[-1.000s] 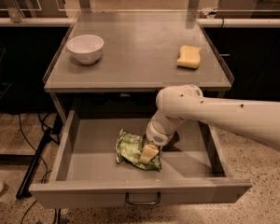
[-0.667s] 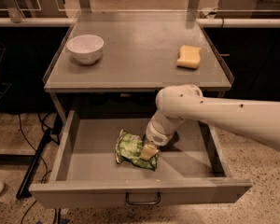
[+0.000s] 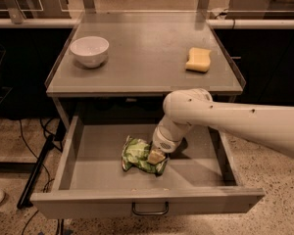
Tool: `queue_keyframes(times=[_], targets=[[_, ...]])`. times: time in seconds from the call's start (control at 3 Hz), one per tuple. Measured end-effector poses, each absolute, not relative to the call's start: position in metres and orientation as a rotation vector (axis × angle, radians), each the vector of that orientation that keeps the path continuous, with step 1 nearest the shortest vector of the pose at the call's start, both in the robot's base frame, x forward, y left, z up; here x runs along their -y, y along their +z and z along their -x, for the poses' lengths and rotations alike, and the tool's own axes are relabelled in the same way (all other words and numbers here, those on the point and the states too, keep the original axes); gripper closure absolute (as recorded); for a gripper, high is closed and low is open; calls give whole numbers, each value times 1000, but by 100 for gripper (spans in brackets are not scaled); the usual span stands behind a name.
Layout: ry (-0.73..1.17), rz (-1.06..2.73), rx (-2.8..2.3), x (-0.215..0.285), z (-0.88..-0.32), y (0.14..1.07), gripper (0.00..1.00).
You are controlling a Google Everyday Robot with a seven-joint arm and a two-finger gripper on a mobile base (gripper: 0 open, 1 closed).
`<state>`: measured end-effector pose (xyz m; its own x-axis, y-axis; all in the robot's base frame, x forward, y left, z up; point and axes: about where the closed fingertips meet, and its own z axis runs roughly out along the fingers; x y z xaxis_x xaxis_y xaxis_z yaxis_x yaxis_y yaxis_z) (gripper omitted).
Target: Pick green jalapeno chip bag from top drawer and place on counter
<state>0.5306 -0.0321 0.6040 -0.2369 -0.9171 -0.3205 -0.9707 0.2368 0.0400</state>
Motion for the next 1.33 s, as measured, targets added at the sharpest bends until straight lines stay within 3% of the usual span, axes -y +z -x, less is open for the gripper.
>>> queue_keyframes(times=[1.33], targets=[[258, 1813, -2152, 35, -504, 683, 100]])
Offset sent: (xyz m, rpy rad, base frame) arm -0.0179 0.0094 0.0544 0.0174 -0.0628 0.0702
